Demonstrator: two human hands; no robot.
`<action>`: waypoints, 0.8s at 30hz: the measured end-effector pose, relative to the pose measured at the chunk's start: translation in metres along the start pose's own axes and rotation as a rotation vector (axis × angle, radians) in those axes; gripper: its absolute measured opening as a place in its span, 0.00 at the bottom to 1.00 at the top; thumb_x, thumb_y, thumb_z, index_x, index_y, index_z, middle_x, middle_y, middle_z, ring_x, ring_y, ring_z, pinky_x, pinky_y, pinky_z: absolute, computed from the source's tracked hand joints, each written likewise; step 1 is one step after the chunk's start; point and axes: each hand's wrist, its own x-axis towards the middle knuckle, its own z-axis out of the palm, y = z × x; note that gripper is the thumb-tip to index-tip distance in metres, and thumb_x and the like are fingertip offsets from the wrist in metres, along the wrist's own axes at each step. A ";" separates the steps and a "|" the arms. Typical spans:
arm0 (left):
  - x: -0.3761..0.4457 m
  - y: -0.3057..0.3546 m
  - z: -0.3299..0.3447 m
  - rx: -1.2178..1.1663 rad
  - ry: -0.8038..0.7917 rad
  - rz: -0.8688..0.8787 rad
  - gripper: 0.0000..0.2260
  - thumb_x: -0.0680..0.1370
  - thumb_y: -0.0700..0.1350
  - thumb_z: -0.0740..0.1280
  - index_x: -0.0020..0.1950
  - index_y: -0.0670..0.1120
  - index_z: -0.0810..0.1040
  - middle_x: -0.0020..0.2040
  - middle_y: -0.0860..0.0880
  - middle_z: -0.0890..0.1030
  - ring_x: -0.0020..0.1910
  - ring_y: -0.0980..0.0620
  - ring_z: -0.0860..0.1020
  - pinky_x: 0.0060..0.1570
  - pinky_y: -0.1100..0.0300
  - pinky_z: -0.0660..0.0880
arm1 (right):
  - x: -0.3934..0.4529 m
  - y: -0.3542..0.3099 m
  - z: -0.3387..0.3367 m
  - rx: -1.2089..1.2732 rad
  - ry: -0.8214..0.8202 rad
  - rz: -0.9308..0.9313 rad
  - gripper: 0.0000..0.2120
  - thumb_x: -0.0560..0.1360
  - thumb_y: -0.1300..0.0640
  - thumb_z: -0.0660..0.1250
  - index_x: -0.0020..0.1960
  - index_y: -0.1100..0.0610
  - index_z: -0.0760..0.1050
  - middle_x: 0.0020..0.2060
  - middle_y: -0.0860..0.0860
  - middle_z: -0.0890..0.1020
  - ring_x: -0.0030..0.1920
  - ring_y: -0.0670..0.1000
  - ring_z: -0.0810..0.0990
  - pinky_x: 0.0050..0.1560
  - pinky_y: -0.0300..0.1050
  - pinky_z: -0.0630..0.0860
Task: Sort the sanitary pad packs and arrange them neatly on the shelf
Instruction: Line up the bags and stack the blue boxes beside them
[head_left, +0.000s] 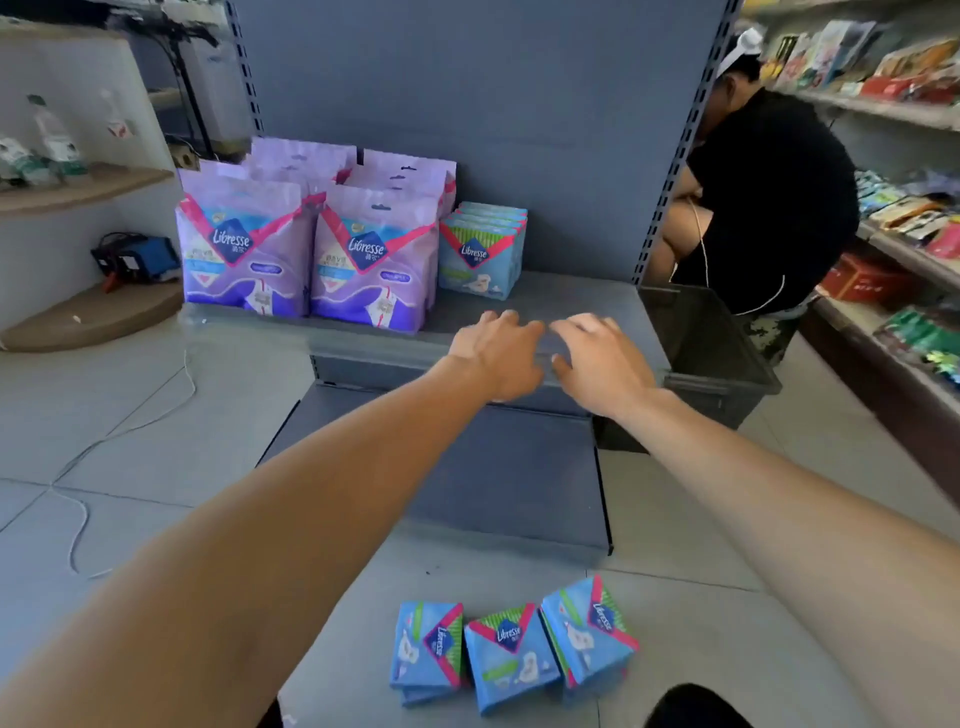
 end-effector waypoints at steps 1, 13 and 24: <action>-0.006 0.003 0.010 -0.010 -0.003 0.028 0.23 0.77 0.52 0.62 0.72 0.51 0.65 0.64 0.44 0.71 0.65 0.41 0.68 0.52 0.47 0.71 | -0.015 0.002 0.007 0.002 0.031 -0.008 0.20 0.79 0.54 0.62 0.70 0.57 0.70 0.67 0.56 0.73 0.65 0.60 0.70 0.61 0.57 0.72; -0.079 0.022 0.083 0.034 -0.194 0.280 0.27 0.78 0.50 0.61 0.76 0.50 0.58 0.70 0.43 0.66 0.68 0.40 0.65 0.50 0.47 0.72 | -0.155 -0.001 0.041 -0.085 -0.262 0.430 0.20 0.79 0.51 0.61 0.69 0.53 0.71 0.66 0.55 0.73 0.64 0.60 0.71 0.58 0.52 0.74; -0.087 0.031 0.194 -0.028 -0.396 0.326 0.25 0.78 0.53 0.63 0.74 0.51 0.62 0.69 0.45 0.69 0.68 0.42 0.67 0.57 0.46 0.75 | -0.210 0.009 0.128 0.077 -0.500 0.755 0.20 0.75 0.48 0.63 0.64 0.55 0.72 0.61 0.56 0.77 0.61 0.58 0.75 0.58 0.50 0.75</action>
